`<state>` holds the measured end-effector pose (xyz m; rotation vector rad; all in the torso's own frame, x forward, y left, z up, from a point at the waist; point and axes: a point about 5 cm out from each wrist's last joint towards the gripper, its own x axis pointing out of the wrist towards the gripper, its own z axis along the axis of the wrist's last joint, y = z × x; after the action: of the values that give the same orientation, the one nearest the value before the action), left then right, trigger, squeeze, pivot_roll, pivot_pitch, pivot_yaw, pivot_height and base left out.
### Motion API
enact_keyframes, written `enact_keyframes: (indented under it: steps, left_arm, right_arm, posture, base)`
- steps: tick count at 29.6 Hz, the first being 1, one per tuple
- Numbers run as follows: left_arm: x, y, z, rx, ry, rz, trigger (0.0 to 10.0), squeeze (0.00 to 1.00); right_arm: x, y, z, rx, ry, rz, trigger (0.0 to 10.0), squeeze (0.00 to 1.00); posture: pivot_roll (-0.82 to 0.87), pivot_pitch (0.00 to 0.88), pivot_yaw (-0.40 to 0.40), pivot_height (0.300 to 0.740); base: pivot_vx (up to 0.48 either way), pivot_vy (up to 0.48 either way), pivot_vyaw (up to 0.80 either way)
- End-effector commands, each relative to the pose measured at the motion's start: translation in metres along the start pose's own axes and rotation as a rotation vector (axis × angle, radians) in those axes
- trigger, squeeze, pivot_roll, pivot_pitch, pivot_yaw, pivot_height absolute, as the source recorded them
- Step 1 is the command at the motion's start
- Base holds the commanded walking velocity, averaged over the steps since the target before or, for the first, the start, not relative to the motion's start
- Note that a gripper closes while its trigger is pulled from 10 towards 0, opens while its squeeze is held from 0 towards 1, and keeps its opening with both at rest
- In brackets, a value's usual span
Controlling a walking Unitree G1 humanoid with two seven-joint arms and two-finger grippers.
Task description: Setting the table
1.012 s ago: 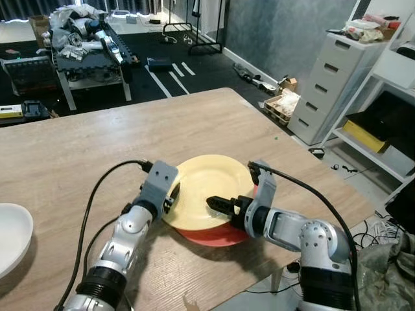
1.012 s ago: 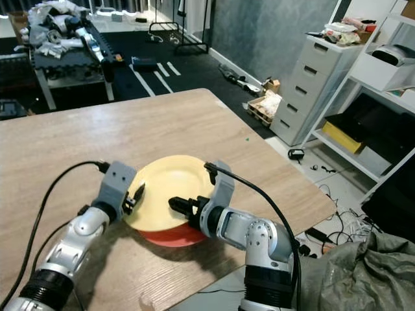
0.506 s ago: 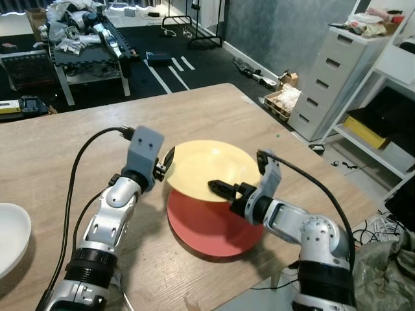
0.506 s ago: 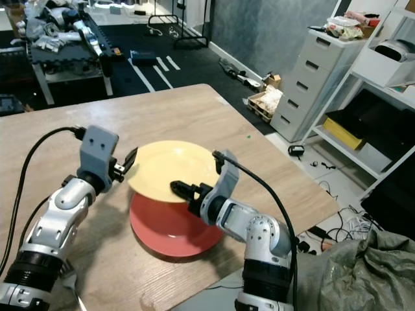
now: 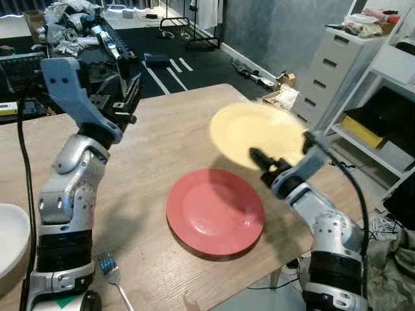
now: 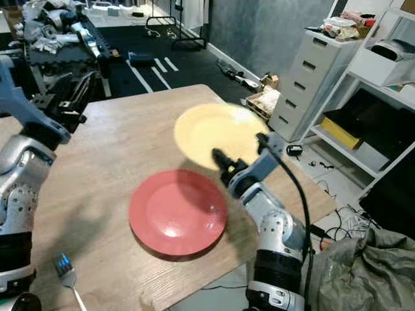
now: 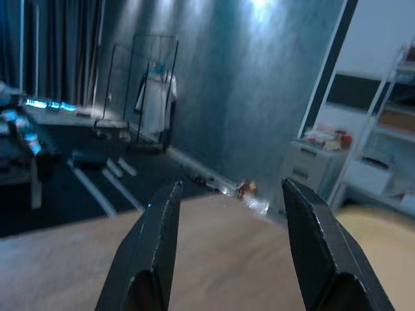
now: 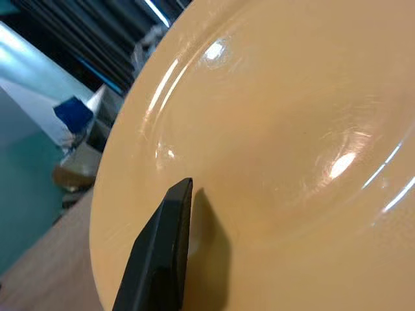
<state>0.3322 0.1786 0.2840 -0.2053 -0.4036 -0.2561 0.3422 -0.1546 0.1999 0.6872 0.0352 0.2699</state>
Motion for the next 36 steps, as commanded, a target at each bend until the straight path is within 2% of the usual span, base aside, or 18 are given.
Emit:
enact_keyframes:
  steps: [1,2,3,4,5,7,10,13,15,21,22,26,29,31,32,33,34,36]
  left_arm:
    - [-0.003,0.000,-0.008,0.012,0.045,0.011,10.0,0.00]
    - [-0.008,0.001,-0.019,0.037,0.096,0.033,10.0,0.00]
    - [-0.014,0.000,-0.029,0.063,0.144,0.042,10.0,0.00]
    - [-0.020,-0.001,-0.038,0.073,0.187,0.049,10.0,0.00]
    - [-0.020,-0.001,-0.038,0.073,0.187,0.049,10.0,0.00]
    - [-0.028,-0.005,-0.048,0.084,0.237,0.048,10.0,0.00]
    - [-0.036,-0.009,-0.063,0.156,0.311,0.020,10.0,0.00]
    - [-0.038,-0.009,-0.070,0.173,0.343,0.020,10.0,0.00]
    - [-0.038,-0.011,-0.074,0.174,0.363,0.014,10.0,0.00]
    - [-0.039,-0.017,-0.076,0.197,0.382,-0.010,10.0,0.00]
    - [-0.039,-0.017,-0.076,0.197,0.382,-0.010,10.0,0.00]
    - [-0.047,-0.029,-0.075,0.214,0.362,-0.109,10.0,0.00]
    - [-0.050,-0.033,-0.074,0.207,0.357,-0.145,10.0,0.00]
    - [-0.054,-0.035,-0.073,0.202,0.358,-0.176,10.0,0.00]
    - [-0.058,-0.038,-0.073,0.201,0.360,-0.206,10.0,0.00]
    - [-0.058,-0.038,-0.073,0.201,0.360,-0.206,10.0,0.00]
    - [-0.058,-0.039,-0.073,0.206,0.359,-0.207,10.0,0.00]
    - [-0.057,-0.042,-0.075,0.221,0.355,-0.199,10.0,0.00]
  right_arm:
    - [-0.002,0.006,0.012,-0.034,-0.063,0.030,0.0,0.00]
    - [-0.008,0.008,0.024,-0.067,-0.129,0.042,1.8,0.00]
    - [-0.016,0.008,0.036,-0.083,-0.196,0.038,10.0,0.00]
    - [-0.023,0.008,0.046,-0.086,-0.252,0.030,10.0,0.00]
    - [-0.023,0.008,0.046,-0.086,-0.252,0.030,10.0,0.00]
    - [-0.034,0.004,0.057,-0.064,-0.326,-0.002,10.0,0.00]
    - [-0.050,-0.004,0.063,-0.074,-0.378,-0.055,10.0,0.00]
    - [-0.056,-0.009,0.060,-0.095,-0.365,-0.076,10.0,0.00]
    - [-0.066,-0.023,0.046,-0.162,-0.294,-0.128,10.0,0.00]
    - [-0.077,-0.035,0.025,-0.173,-0.252,-0.223,10.0,0.00]
    - [-0.077,-0.035,0.025,-0.173,-0.252,-0.223,10.0,0.00]
    - [-0.078,-0.027,-0.004,-0.168,-0.221,-0.250,10.0,0.00]
    - [-0.078,-0.023,-0.009,-0.171,-0.211,-0.236,10.0,0.00]
    - [-0.077,-0.019,-0.015,-0.140,-0.197,-0.228,10.0,0.00]
    - [-0.076,-0.016,-0.022,-0.064,-0.182,-0.219,10.0,0.00]
    - [-0.076,-0.016,-0.022,-0.064,-0.182,-0.219,10.0,0.00]
    - [-0.075,-0.015,-0.023,-0.011,-0.182,-0.221,10.0,0.00]
    - [-0.075,-0.015,-0.024,-0.003,-0.185,-0.221,10.0,0.00]
  posture:
    - [-0.05,0.009,0.003,0.740]
    - [-0.05,0.009,0.002,0.740]
    - [-0.05,0.009,0.005,0.740]
    - [-0.06,0.009,0.008,0.740]
    - [-0.06,0.009,0.008,0.740]
    - [-0.07,0.008,0.015,0.740]
    - [-0.08,0.002,0.027,0.740]
    - [-0.08,0.000,0.033,0.740]
    - [-0.09,0.000,0.034,0.740]
    - [-0.08,0.000,0.033,0.740]
    - [-0.08,0.000,0.033,0.740]
    - [-0.08,0.000,0.035,0.740]
    - [-0.08,0.000,0.036,0.740]
    - [-0.07,0.000,0.039,0.740]
    - [-0.07,0.000,0.040,0.740]
    - [-0.07,0.000,0.040,0.740]
    - [-0.07,0.000,0.043,0.740]
    - [-0.07,0.000,0.048,0.740]
  base:
    - [0.000,0.000,0.00]
    - [0.000,0.000,0.00]
    - [0.000,0.000,0.00]
    - [0.000,0.000,0.00]
    - [0.000,0.000,0.00]
    - [0.000,0.000,0.00]
    - [0.000,0.000,0.00]
    - [0.000,0.000,0.00]
    - [0.000,0.000,0.00]
    - [0.000,0.000,0.00]
    - [0.000,0.000,0.00]
    - [0.000,0.000,0.00]
    - [0.000,0.000,0.00]
    - [0.000,0.000,0.00]
    - [0.000,0.000,0.00]
    - [0.000,0.000,0.00]
    - [0.000,0.000,0.00]
    - [0.000,0.000,0.00]
